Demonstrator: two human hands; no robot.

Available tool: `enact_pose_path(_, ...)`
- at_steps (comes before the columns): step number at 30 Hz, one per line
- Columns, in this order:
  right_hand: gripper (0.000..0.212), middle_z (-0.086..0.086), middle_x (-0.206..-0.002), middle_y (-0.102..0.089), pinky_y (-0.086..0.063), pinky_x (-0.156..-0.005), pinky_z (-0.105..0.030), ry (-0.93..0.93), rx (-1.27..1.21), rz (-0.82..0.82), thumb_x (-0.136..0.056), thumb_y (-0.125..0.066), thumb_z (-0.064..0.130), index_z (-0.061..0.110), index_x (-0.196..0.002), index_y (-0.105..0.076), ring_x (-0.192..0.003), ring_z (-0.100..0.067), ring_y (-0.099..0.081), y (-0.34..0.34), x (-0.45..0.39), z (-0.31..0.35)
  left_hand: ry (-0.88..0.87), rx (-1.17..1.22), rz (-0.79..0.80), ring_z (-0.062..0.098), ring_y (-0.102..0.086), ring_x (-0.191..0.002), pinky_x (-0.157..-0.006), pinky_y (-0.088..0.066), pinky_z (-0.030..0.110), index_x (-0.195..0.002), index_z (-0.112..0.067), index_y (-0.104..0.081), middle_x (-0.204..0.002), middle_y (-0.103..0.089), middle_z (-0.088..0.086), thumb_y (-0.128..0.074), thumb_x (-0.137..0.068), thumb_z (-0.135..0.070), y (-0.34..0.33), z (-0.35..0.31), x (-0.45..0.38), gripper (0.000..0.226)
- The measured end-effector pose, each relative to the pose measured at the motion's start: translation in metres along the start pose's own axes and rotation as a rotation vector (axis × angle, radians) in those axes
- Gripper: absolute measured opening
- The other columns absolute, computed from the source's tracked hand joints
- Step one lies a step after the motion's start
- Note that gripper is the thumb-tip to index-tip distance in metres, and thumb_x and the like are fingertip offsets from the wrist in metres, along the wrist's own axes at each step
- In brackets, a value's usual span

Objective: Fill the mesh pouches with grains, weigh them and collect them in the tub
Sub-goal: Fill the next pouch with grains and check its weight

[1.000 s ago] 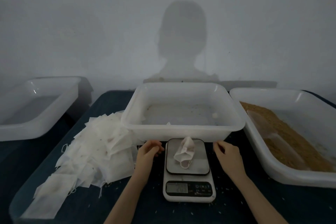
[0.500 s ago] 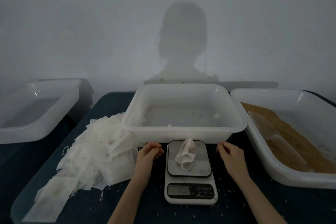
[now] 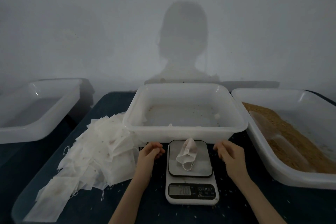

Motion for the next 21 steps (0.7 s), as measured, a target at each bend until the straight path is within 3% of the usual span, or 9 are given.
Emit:
enact_pose_path(2, 0.006, 0.012, -0.068, -0.06, -0.04, -0.053, -0.012, 0.135, 0.093, 0.129, -0.079, -0.064, 0.034, 0.029, -0.076, -0.063, -0.055, -0.004, -0.052, -0.015, 0.001, 0.032, 0.005, 0.014, 0.001, 0.014, -0.062, -0.075, -0.078, -0.049, 0.03, -0.083, -0.008, -0.066, -0.07, -0.067, 0.0, -0.048, -0.091, 0.002, 0.0, 0.0, 0.001, 0.022)
enact_pose_path(5, 0.032, 0.023, -0.097, -0.053, -0.043, -0.066, -0.01, 0.214, 0.389, 0.481, -0.074, -0.067, 0.043, 0.034, -0.104, -0.066, -0.076, 0.0, -0.053, -0.056, 0.004, 0.049, -0.001, 0.01, 0.006, 0.011, -0.063, -0.073, -0.076, -0.049, 0.027, -0.084, -0.008, -0.066, -0.07, -0.067, 0.0, -0.048, -0.091, 0.002, -0.001, -0.002, 0.003, 0.021)
enact_pose_path(7, 0.033, 0.026, -0.107, -0.047, -0.044, -0.074, -0.013, 0.247, 0.51, 0.628, -0.081, -0.065, 0.03, 0.036, -0.113, -0.064, -0.087, 0.003, -0.051, -0.074, 0.005, 0.049, -0.004, 0.009, 0.008, 0.011, -0.063, -0.073, -0.076, -0.049, 0.027, -0.085, -0.007, -0.065, -0.07, -0.067, 0.0, -0.048, -0.091, 0.002, -0.001, -0.003, 0.003, 0.02)
enact_pose_path(9, 0.03, 0.024, -0.107, -0.048, -0.044, -0.073, -0.015, 0.263, 0.596, 0.657, -0.088, -0.06, 0.019, 0.035, -0.113, -0.065, -0.086, 0.002, -0.051, -0.082, 0.0, 0.049, -0.004, 0.016, 0.009, 0.013, -0.062, -0.074, -0.076, -0.049, 0.028, -0.085, -0.007, -0.065, -0.071, -0.067, 0.001, -0.048, -0.091, 0.002, 0.0, -0.003, 0.004, 0.02)
enact_pose_path(13, 0.012, 0.023, -0.097, -0.052, -0.036, -0.066, -0.007, 0.231, 0.652, 0.648, -0.091, -0.061, 0.028, 0.03, -0.099, -0.071, -0.075, 0.007, -0.049, -0.081, -0.012, 0.049, 0.001, 0.014, 0.017, 0.016, -0.061, -0.076, -0.077, -0.048, 0.029, -0.084, -0.008, -0.066, -0.072, -0.067, 0.003, -0.048, -0.091, 0.002, -0.002, -0.003, 0.004, 0.021)
enact_pose_path(21, 0.012, 0.011, -0.088, -0.06, -0.04, -0.067, -0.014, 0.175, 0.566, 0.526, -0.092, -0.061, 0.025, 0.02, -0.095, -0.071, -0.072, 0.001, -0.05, -0.069, -0.047, 0.07, 0.002, -0.003, 0.027, 0.016, -0.061, -0.078, -0.077, -0.049, 0.027, -0.085, -0.007, -0.066, -0.074, -0.067, 0.003, -0.048, -0.092, 0.001, -0.004, -0.004, 0.005, 0.02)
Point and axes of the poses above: each hand's wrist, its own x-axis away from the middle knuckle, its own y-axis out of the back of the hand, z = x × y, the point moved 8 cm from there along -x, towards the middle knuckle
